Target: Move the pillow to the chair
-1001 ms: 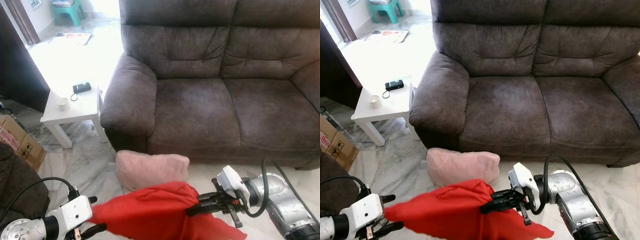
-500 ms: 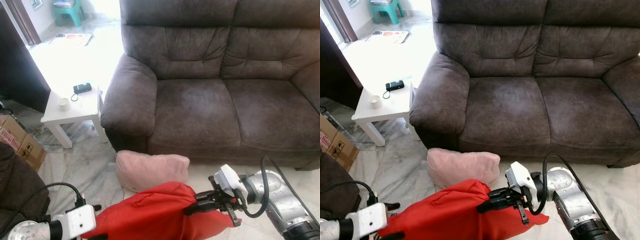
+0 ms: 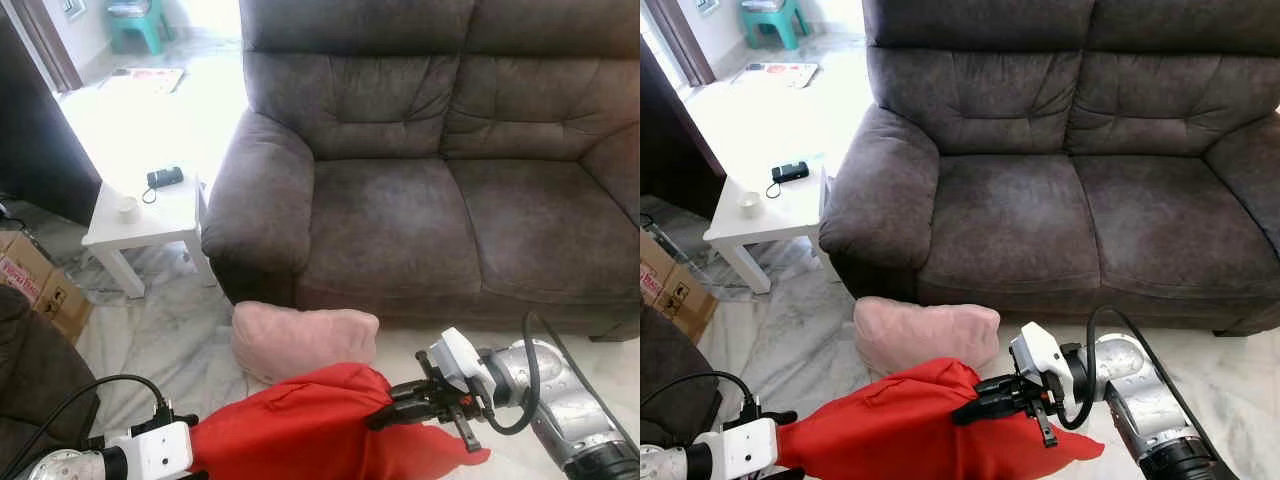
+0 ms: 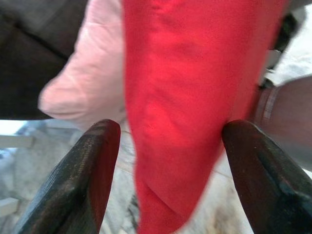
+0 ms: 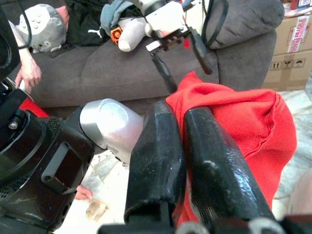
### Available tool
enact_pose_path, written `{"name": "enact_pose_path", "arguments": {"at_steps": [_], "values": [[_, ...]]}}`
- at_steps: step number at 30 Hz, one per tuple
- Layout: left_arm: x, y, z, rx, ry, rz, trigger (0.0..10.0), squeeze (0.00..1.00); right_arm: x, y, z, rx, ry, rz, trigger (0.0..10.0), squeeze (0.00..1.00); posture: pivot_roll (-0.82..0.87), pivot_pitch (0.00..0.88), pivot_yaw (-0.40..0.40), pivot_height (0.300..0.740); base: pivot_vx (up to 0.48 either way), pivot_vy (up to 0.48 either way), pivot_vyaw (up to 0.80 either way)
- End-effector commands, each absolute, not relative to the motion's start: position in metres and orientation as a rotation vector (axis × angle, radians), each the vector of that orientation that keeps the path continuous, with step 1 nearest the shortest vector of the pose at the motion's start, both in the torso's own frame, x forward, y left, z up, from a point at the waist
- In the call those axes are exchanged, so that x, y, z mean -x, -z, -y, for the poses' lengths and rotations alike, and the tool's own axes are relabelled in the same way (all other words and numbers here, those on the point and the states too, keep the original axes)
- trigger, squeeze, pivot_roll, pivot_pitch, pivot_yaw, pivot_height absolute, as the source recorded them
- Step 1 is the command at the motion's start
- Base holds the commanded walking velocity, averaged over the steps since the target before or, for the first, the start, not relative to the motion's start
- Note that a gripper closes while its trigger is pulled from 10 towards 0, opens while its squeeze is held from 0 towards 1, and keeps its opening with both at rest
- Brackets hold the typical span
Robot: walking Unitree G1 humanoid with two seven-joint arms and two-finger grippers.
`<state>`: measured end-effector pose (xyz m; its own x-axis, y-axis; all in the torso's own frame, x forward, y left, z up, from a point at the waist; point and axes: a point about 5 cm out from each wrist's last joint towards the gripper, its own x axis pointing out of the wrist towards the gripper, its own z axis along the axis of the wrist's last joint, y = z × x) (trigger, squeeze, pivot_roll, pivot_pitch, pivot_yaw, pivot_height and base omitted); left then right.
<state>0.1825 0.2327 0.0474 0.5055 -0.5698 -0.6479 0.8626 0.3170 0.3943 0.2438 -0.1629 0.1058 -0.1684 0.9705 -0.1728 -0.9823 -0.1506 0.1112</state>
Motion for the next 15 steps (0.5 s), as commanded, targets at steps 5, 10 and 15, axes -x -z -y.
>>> {"name": "enact_pose_path", "arguments": {"at_steps": [5, 10, 15], "values": [[-0.182, -0.027, -0.235, -0.754, 0.977, -0.485, 10.0, 0.0, -0.248, -0.129, 0.158, 0.073, -1.765, -0.085, 10.0, 0.0, 0.12, 0.106, -0.009, 0.74, 0.0, 0.0, 0.0], [-0.179, -0.014, -0.234, -0.71, 0.976, -0.515, 10.0, 0.0, -0.248, -0.13, 0.16, 0.073, -1.761, -0.083, 10.0, 0.0, 0.11, 0.109, -0.01, 0.74, 0.0, 0.0, 0.0], [-0.177, -0.007, -0.234, -0.691, 0.988, -0.545, 10.0, 0.0, -0.249, -0.13, 0.161, 0.071, -1.755, -0.085, 10.0, 0.0, 0.11, 0.113, -0.011, 0.74, 0.0, 0.0, 0.0]]}}
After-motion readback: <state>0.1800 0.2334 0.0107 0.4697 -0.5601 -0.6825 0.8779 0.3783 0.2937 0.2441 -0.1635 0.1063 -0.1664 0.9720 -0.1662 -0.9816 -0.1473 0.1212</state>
